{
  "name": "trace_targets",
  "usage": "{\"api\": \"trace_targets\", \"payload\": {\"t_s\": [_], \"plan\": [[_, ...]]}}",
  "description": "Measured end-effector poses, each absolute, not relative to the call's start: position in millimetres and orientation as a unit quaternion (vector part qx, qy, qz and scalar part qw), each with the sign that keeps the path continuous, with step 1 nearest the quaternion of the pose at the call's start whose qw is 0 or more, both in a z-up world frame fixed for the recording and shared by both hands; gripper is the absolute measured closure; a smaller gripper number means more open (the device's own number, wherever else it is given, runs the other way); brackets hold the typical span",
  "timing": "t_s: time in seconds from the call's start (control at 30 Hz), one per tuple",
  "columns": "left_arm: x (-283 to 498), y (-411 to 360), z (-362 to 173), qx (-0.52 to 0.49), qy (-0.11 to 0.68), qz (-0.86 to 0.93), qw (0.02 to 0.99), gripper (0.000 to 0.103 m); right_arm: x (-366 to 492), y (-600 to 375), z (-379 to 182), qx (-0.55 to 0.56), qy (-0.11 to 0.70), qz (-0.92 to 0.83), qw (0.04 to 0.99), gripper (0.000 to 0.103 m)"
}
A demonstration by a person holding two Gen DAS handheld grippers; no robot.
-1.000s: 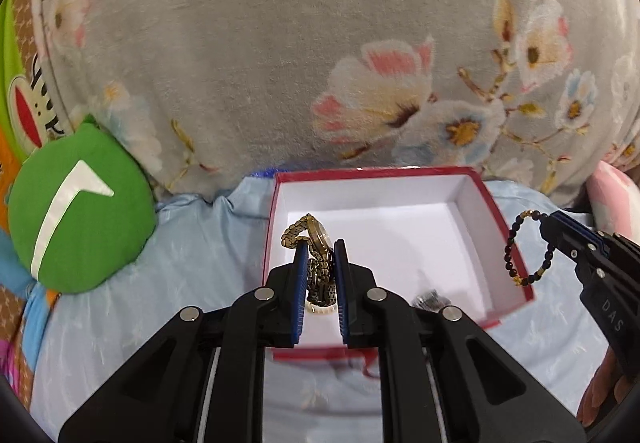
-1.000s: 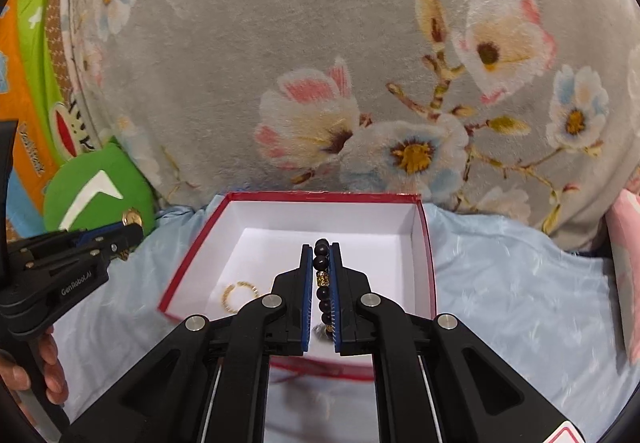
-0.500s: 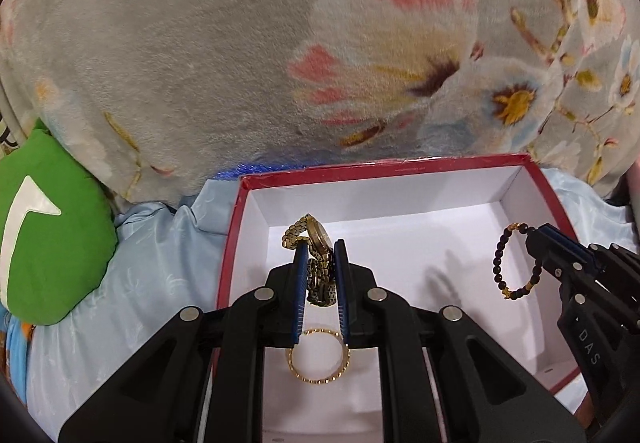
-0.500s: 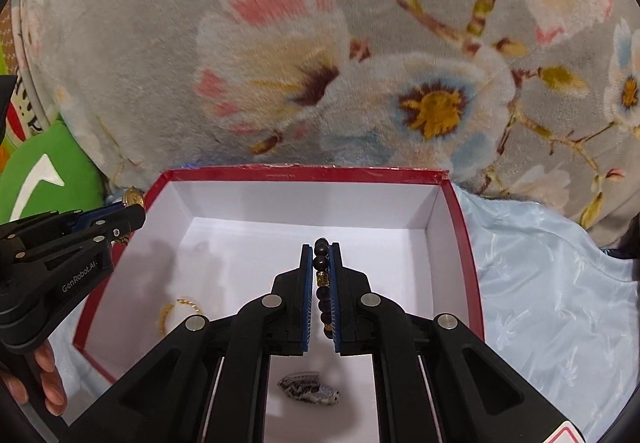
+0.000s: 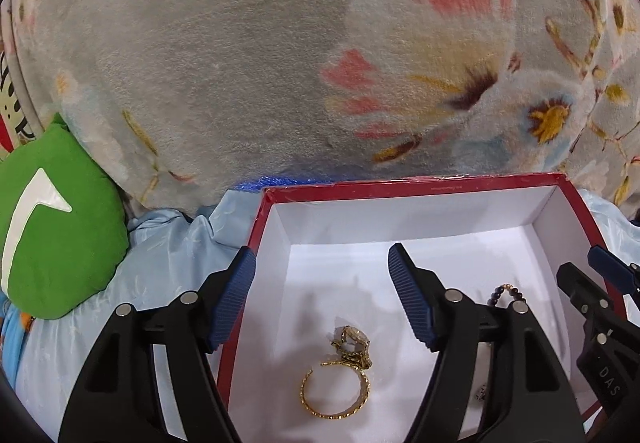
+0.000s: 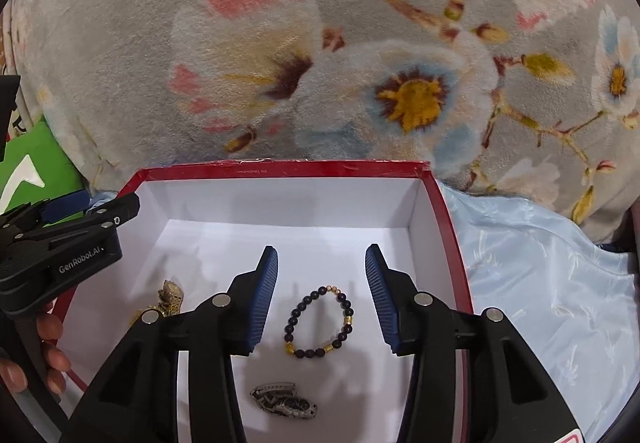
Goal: Organize jewelry
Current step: 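Move both tools back over the remaining jewelry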
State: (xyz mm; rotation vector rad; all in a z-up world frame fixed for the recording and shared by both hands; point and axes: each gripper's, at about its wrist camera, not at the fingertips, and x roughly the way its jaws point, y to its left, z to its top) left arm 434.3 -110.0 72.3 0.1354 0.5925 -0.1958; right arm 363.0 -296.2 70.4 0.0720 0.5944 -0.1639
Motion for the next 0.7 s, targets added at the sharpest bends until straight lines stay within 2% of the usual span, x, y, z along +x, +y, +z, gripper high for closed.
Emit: {"api": "trace_targets", "payload": {"t_s": [0.27,0.37,0.57,0.7], "plan": [[398,-85,79,0.055,0.298,-0.107,0.947,0.035,311,-298,85,0.055,0.282,-0.07,0.955,0.058],[373,-71,81,0.039,0.312,-0.117,0.942,0.028,274,-293,91,0.059,0.277,-0.067,0.957,0.058],[294,-43,74,0.044,0.325,-0.121,0.937,0.028,178,-283,92,0.076,0.271,-0.048,0.958,0.058],[238,-24,51,0.047,0.364,-0.138,0.92,0.027,107,-275,82,0.082,0.273,-0.042,0.957,0.058]]}}
